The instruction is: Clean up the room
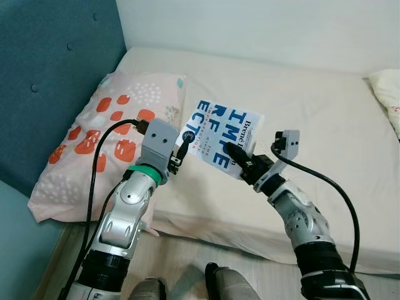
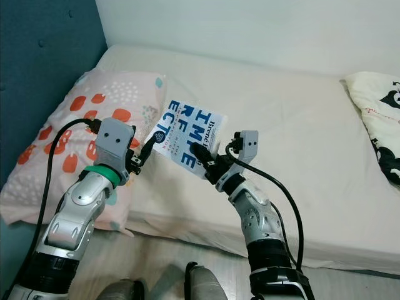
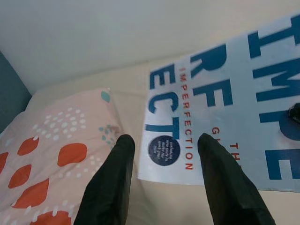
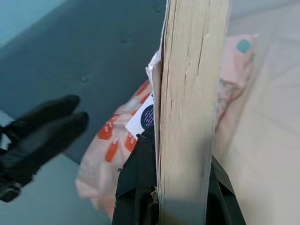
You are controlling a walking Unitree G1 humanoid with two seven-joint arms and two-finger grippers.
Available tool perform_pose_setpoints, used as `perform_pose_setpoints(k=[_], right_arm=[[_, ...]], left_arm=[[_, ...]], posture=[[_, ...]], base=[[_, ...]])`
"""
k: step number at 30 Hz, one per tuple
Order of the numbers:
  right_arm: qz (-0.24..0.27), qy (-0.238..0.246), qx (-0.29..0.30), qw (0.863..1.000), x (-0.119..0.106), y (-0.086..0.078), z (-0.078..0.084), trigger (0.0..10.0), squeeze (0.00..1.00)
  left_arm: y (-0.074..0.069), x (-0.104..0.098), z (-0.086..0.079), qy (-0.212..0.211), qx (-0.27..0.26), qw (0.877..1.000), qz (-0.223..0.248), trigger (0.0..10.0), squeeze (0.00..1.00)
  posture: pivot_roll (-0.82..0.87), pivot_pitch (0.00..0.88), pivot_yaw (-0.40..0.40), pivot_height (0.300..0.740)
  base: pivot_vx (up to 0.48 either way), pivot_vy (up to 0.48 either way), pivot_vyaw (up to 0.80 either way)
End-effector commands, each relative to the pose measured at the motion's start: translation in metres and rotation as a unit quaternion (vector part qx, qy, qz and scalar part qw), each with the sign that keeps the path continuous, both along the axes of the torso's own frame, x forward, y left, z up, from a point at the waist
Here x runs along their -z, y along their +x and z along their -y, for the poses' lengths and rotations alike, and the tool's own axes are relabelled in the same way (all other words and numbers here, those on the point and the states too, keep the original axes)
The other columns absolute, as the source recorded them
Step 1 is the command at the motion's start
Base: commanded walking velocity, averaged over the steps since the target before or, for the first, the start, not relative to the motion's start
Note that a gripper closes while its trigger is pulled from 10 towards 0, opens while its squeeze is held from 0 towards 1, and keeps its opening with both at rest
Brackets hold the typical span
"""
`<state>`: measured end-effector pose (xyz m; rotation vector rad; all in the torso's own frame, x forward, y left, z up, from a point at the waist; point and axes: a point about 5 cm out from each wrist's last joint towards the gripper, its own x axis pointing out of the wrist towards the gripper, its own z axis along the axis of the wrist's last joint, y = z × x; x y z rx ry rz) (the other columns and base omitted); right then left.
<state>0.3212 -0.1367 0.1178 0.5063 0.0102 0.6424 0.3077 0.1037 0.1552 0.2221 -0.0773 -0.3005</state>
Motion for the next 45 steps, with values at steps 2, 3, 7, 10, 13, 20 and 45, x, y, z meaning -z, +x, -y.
perform_pose_setpoints(k=[2, 3, 7, 10, 13, 20, 45], right_arm=[[0.012, 0.014, -0.001, 1.0, -0.005, 0.0, 0.004, 10.0, 0.0], [0.011, 0.015, -0.001, 1.0, -0.005, 0.0, 0.004, 10.0, 0.0], [0.009, 0.017, 0.001, 1.0, -0.005, 0.0, 0.006, 10.0, 0.0], [0.008, 0.016, 0.002, 1.0, -0.005, 0.001, 0.009, 10.0, 0.0], [0.008, 0.016, 0.001, 1.0, -0.005, 0.001, 0.009, 10.0, 0.0], [0.006, 0.018, -0.005, 1.0, -0.007, 0.003, 0.011, 10.0, 0.0], [-0.085, 0.176, -0.081, 0.977, -0.002, 0.016, 0.034, 10.0, 0.0]], left_arm=[[-0.001, 0.001, -0.001, -0.002, -0.003, 1.0, -0.004, 10.0, 0.0], [-0.001, 0.0, -0.001, -0.002, -0.004, 1.0, -0.004, 10.0, 0.0], [0.0, 0.0, -0.003, -0.001, -0.006, 1.0, -0.003, 10.0, 0.0], [0.001, -0.001, -0.004, 0.001, -0.008, 1.0, -0.002, 10.0, 0.0], [0.001, -0.001, -0.004, 0.002, -0.008, 1.0, -0.002, 10.0, 0.0], [0.001, -0.001, -0.004, 0.003, -0.008, 1.0, 0.0, 10.0, 0.0], [-0.005, -0.003, -0.01, 0.015, -0.006, 1.0, -0.004, 10.0, 0.0]], posture=[[-0.01, 0.096, -0.003, 0.665], [-0.01, 0.094, -0.003, 0.66], [-0.01, 0.09, -0.002, 0.65], [-0.01, 0.086, -0.001, 0.635], [-0.01, 0.084, -0.001, 0.63], [-0.01, 0.077, -0.002, 0.6], [0.03, 0.13, 0.022, 0.546]], base=[[0.0, 0.0, 0.0], [0.0, 0.0, 0.0], [0.0, 0.0, 0.0], [0.0, 0.0, 0.0], [0.0, 0.0, 0.0], [0.0, 0.0, 0.0], [0.0, 0.0, 0.0]])
